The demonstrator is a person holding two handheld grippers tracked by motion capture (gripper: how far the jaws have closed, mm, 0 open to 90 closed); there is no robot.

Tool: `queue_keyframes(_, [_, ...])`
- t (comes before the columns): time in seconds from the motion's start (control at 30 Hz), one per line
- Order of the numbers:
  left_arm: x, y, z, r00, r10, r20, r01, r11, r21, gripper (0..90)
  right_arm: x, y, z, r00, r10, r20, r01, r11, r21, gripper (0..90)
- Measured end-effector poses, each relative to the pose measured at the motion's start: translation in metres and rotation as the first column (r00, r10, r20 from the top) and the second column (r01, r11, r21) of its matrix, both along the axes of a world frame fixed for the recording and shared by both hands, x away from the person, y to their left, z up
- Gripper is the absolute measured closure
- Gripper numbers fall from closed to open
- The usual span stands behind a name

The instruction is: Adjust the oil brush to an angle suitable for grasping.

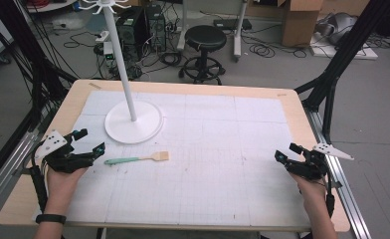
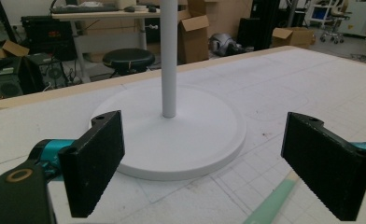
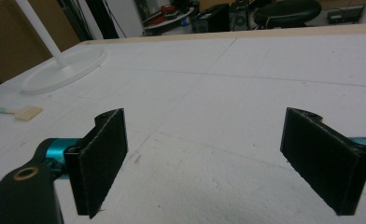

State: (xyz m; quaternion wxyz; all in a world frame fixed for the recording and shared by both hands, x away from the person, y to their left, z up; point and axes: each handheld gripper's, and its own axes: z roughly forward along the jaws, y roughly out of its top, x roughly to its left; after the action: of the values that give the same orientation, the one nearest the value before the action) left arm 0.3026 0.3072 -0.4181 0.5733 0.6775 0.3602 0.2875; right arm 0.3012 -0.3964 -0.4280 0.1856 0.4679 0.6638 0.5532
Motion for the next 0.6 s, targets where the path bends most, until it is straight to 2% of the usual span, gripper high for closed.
queue_keyframes(0.17, [0.001,-0.003,0.002,0.9996,-0.029,0.005,0.029,0.9995,0.012,14.1,0.001,-0.001,-0.001,1.0000,-0.002,0.003,0.002,1.0000,-0.009,14.0])
queue_keyframes(0.2, [0.001,-0.005,0.004,0.9989,-0.047,0.009,0.047,0.9987,0.019,14.0,0.001,-0.002,0.000,1.0000,-0.002,0.000,0.002,1.0000,-0.006,13.9])
queue_keyframes(0.33, [0.002,-0.008,0.007,0.9971,-0.075,0.014,0.075,0.9970,0.018,14.0,0.000,-0.002,0.000,1.0000,-0.002,-0.001,0.002,1.0000,-0.005,14.0])
queue_keyframes(0.43, [0.004,-0.012,0.011,0.9926,-0.121,0.012,0.120,0.9922,0.031,13.4,0.001,-0.001,-0.001,1.0000,0.002,-0.003,-0.002,1.0000,-0.006,13.9])
queue_keyframes(0.6, [0.007,-0.019,0.015,0.9858,-0.168,0.010,0.168,0.9853,0.032,12.7,0.001,-0.001,-0.001,1.0000,0.008,-0.005,-0.009,0.9999,-0.009,14.0])
